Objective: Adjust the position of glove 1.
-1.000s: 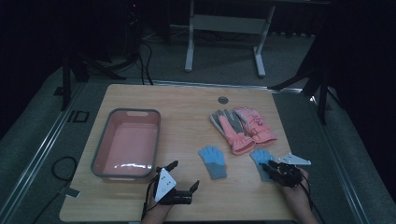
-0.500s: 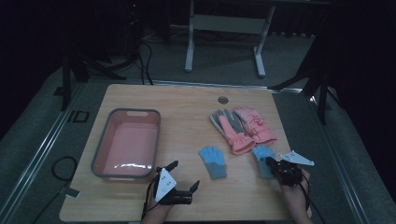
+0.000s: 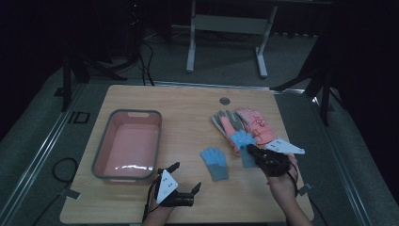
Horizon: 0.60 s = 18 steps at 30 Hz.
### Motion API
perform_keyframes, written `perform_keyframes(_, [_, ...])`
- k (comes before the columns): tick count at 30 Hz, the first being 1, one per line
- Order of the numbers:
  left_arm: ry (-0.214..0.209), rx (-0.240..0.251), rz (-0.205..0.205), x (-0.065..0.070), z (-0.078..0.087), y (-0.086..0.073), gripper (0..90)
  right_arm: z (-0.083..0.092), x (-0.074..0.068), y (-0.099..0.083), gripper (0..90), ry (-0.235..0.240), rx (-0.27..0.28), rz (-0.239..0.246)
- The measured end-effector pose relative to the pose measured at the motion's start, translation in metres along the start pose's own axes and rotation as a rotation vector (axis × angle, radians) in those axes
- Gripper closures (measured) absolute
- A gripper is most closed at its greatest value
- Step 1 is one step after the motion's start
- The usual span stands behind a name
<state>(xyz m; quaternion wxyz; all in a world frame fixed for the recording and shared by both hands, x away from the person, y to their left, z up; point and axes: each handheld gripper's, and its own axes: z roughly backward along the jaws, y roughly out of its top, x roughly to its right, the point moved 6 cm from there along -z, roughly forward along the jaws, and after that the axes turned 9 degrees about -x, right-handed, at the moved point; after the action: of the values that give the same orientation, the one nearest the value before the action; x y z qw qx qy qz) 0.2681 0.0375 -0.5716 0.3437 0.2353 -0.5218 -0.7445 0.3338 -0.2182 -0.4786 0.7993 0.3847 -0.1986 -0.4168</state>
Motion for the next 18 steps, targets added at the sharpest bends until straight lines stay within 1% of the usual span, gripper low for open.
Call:
perform_keyframes(2, [0.000,-0.001,-0.001,0.000,0.000,0.000,0.7,-0.009,-0.014,0.006,86.3,0.033,-0.002,0.018])
perform_keyframes(4, [-0.001,-0.001,0.001,0.000,0.000,0.000,0.7,-0.018,-0.026,0.009,86.2,0.066,-0.009,0.023])
perform_keyframes(7, [-0.001,-0.002,0.003,0.000,0.000,0.000,0.7,-0.031,-0.039,0.010,86.2,0.088,-0.025,0.033])
perform_keyframes(9, [-0.001,-0.002,0.001,0.000,0.000,0.000,0.7,-0.041,-0.046,0.008,86.2,0.094,-0.041,0.046])
perform_keyframes(13, [-0.002,-0.004,-0.004,0.000,0.000,0.000,0.7,-0.057,-0.055,0.002,86.2,0.109,-0.074,0.040])
perform_keyframes(14, [-0.002,-0.004,-0.004,0.000,0.000,0.000,0.7,-0.062,-0.057,-0.001,86.2,0.102,-0.084,0.041])
perform_keyframes(16, [-0.003,-0.006,-0.004,0.000,0.000,0.000,0.7,-0.069,-0.058,-0.006,86.2,0.110,-0.100,0.028])
perform_keyframes(18, [-0.003,-0.005,-0.003,0.000,0.000,0.000,0.7,-0.076,-0.059,-0.012,86.2,0.105,-0.118,0.028])
